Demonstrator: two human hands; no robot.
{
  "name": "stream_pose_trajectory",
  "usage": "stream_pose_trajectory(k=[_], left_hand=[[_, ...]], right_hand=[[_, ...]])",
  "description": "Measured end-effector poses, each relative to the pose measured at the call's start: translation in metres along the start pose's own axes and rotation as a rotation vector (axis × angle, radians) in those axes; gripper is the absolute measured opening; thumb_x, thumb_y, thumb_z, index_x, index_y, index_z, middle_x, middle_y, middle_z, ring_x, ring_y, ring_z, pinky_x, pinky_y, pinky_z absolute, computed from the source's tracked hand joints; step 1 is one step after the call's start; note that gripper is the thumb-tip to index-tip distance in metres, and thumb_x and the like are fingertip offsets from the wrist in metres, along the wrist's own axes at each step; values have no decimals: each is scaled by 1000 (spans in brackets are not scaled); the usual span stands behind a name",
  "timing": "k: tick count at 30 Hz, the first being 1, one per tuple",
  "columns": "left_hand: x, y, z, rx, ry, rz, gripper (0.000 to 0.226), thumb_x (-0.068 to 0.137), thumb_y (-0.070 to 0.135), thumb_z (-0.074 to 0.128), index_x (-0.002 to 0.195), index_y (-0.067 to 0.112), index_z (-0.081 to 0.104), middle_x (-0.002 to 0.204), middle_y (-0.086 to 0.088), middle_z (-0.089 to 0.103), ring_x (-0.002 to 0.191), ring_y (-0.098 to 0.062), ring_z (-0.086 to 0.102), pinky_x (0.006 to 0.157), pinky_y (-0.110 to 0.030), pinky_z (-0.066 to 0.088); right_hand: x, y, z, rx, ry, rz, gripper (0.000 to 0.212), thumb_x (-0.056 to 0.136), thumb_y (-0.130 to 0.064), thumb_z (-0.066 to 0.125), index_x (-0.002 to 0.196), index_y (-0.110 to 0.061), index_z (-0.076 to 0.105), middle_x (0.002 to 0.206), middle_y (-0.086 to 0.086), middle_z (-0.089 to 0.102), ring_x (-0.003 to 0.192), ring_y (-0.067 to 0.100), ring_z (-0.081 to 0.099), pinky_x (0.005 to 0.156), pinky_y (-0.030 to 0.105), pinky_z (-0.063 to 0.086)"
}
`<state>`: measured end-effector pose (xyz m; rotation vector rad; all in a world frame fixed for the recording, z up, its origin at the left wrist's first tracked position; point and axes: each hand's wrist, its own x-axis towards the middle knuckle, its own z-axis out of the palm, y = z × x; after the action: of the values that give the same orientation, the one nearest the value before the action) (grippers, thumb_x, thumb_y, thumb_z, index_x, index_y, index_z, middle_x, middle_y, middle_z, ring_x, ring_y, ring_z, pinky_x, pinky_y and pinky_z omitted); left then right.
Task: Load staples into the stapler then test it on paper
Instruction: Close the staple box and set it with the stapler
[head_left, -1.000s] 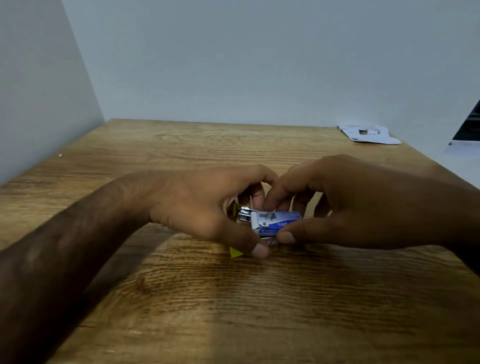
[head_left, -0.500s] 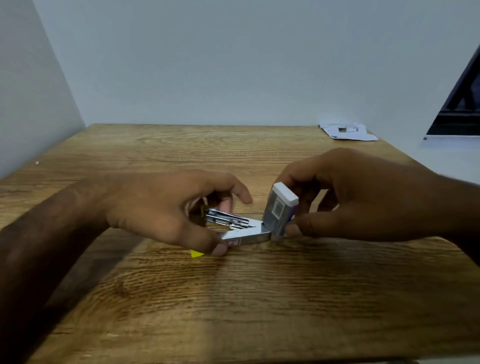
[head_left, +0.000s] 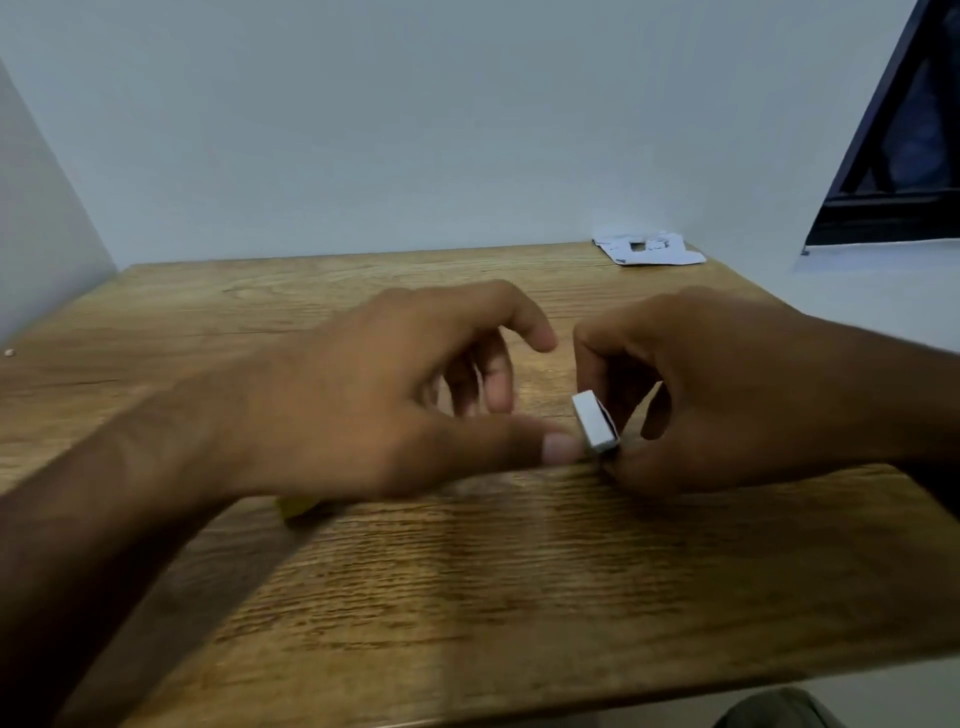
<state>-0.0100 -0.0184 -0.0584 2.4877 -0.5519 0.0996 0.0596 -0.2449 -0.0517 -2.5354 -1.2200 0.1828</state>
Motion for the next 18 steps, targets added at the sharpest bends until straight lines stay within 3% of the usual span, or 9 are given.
stream_pose_trajectory(k=[3, 6, 9, 11, 14, 18], left_hand=[[13, 13, 23, 87, -27, 5, 49, 69, 71, 70, 111, 48, 58, 92, 16, 68, 79, -1, 68, 59, -24, 55], [24, 11, 38, 138, 10, -67, 33, 73, 55, 78, 98, 42, 62, 83, 18, 67, 73, 4, 64, 54, -16, 47], [28, 4, 44, 124, 60, -111, 29, 72, 51, 78, 96, 40, 66, 85, 20, 65, 74, 4, 64, 56, -17, 49], [28, 1, 47, 143, 60, -110, 29, 71, 52, 77, 95, 40, 67, 87, 21, 61, 76, 2, 63, 56, -15, 46], [28, -4, 54, 115, 88, -89, 28, 71, 49, 80, 94, 36, 71, 85, 19, 60, 71, -3, 62, 64, -26, 51], [26, -11, 58, 74, 122, -86, 28, 73, 44, 83, 99, 36, 75, 83, 16, 66, 69, -4, 63, 65, -30, 54]], right_hand=[[-3, 4, -2, -49, -4, 55, 32, 63, -52, 77, 88, -41, 60, 95, -30, 68, 82, -8, 67, 64, 28, 61], [-8, 13, -1, -48, -9, 163, 32, 68, -54, 77, 95, -48, 61, 89, -22, 71, 83, -15, 63, 66, 25, 58], [-10, 21, 3, 77, 44, 249, 37, 66, -54, 82, 99, -53, 65, 88, -20, 72, 80, -13, 64, 65, 26, 56], [-12, 24, 8, 199, 62, 286, 39, 66, -48, 86, 99, -56, 66, 89, -22, 74, 72, -7, 68, 58, 25, 56], [-14, 27, 16, 320, 83, 315, 38, 70, -35, 90, 95, -54, 69, 85, -20, 78, 61, 5, 73, 44, 14, 52], [-17, 32, 19, 415, 139, 339, 38, 66, -26, 92, 95, -46, 75, 80, -10, 81, 57, 10, 73, 43, 15, 52]])
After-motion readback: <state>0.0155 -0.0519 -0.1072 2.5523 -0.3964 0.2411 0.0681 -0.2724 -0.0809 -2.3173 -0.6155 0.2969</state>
